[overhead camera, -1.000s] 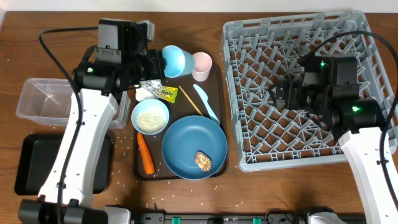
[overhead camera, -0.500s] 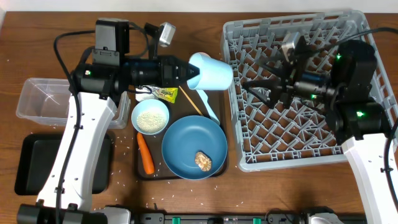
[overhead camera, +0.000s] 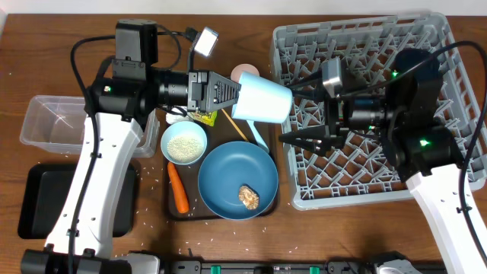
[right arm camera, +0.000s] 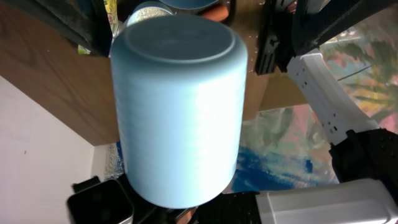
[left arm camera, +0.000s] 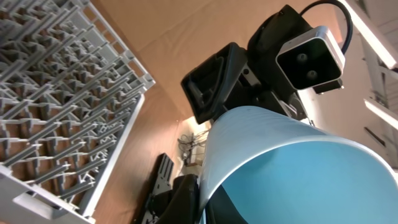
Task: Sort waste into correct bins and load items into the dishwasher rack
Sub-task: 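Lift the light-blue cup and hand it to the right gripper, then place the light-blue cup upside down in the rack's right side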
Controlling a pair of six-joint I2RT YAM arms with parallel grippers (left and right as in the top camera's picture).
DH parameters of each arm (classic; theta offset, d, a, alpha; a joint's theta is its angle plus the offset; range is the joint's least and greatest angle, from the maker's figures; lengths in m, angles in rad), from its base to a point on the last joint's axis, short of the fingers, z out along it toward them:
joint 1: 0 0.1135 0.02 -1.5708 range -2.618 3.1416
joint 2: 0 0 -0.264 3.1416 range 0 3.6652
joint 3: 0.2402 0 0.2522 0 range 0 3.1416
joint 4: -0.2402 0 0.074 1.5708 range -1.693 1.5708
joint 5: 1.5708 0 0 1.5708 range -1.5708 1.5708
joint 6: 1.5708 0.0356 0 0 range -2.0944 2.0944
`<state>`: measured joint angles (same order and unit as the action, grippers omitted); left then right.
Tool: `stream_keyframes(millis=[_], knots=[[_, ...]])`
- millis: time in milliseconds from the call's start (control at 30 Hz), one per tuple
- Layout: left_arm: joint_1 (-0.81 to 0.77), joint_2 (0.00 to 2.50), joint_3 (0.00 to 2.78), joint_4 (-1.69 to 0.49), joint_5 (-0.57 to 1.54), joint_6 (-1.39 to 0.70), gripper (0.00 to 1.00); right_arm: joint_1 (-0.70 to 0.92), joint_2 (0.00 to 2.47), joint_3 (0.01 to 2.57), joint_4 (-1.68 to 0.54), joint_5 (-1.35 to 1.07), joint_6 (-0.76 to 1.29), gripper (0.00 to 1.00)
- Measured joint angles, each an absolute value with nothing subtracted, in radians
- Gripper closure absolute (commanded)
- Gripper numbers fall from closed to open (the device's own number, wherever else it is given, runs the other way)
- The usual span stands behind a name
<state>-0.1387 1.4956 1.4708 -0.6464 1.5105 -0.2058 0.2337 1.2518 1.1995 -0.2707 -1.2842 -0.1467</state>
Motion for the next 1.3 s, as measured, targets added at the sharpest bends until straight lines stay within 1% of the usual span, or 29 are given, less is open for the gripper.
stream_keyframes(millis=[133,233,300,467,533,600,633,667,700,733,800,833,900,933,1033,1100,1133,1167,1300], knots=[[-0.139,1.496,1.471,-0.646,1.524,-0.206,0.94,0.244,1.252,1.200,-0.229,-1.270,-0.151,0.16],[-0.139,1.496,1.471,-0.646,1.528,-0.206,0.94,0.275,1.251,1.200,-0.198,-1.251,-0.151,0.21],[-0.139,1.496,1.471,-0.646,1.536,-0.206,0.94,0.293,1.251,1.200,-0.180,-1.222,-0.147,0.22],[-0.139,1.496,1.471,-0.646,1.542,-0.206,0.94,0.322,1.251,1.200,-0.150,-1.148,-0.127,0.40],[-0.139,1.496,1.471,-0.646,1.542,-0.206,0.94,0.322,1.251,1.200,-0.146,-1.136,-0.120,0.49],[-0.136,1.496,1.471,-0.645,1.541,-0.205,0.94,0.323,1.251,1.200,-0.142,-1.128,-0.104,0.51],[-0.134,1.496,1.471,-0.645,1.540,-0.205,0.85,0.323,1.251,1.200,-0.142,-1.124,-0.091,0.51],[-0.134,1.496,1.471,-0.645,1.539,-0.205,0.73,0.323,1.251,1.200,-0.141,-1.121,-0.083,0.53],[-0.134,1.496,1.471,-0.643,1.539,-0.204,0.65,0.323,1.251,1.200,-0.139,-1.116,-0.078,0.54],[-0.135,1.496,1.471,-0.644,1.539,-0.203,0.61,0.323,1.252,1.200,-0.134,-1.106,-0.066,0.55],[-0.135,1.496,1.471,-0.645,1.533,-0.206,0.49,0.323,1.251,1.200,-0.129,-1.092,-0.044,0.55],[-0.135,1.496,1.471,-0.645,1.526,-0.202,0.46,0.323,1.251,1.200,-0.130,-1.083,-0.036,0.55],[-0.136,1.496,1.471,-0.646,1.492,-0.205,0.44,0.319,1.248,1.200,-0.133,-1.061,-0.019,0.55],[-0.136,1.496,1.471,-0.646,1.466,-0.206,0.39,0.316,1.243,1.200,-0.137,-1.045,-0.009,0.55],[-0.136,1.496,1.471,-0.652,1.347,-0.204,0.33,0.286,1.213,1.200,-0.167,-0.988,0.028,0.55],[-0.135,1.496,1.471,-0.671,1.246,-0.199,0.32,0.239,1.181,1.200,-0.218,-0.926,0.058,0.55],[-0.135,1.496,1.470,-0.691,1.175,-0.195,0.31,0.205,1.161,1.201,-0.258,-0.879,0.076,0.56],[-0.135,1.496,1.471,-0.706,1.120,-0.191,0.30,0.174,1.143,1.203,-0.306,-0.836,0.087,0.57],[-0.135,1.496,1.470,-0.762,0.934,-0.181,0.30,0.061,1.098,1.208,-0.514,-0.636,0.119,0.57]])
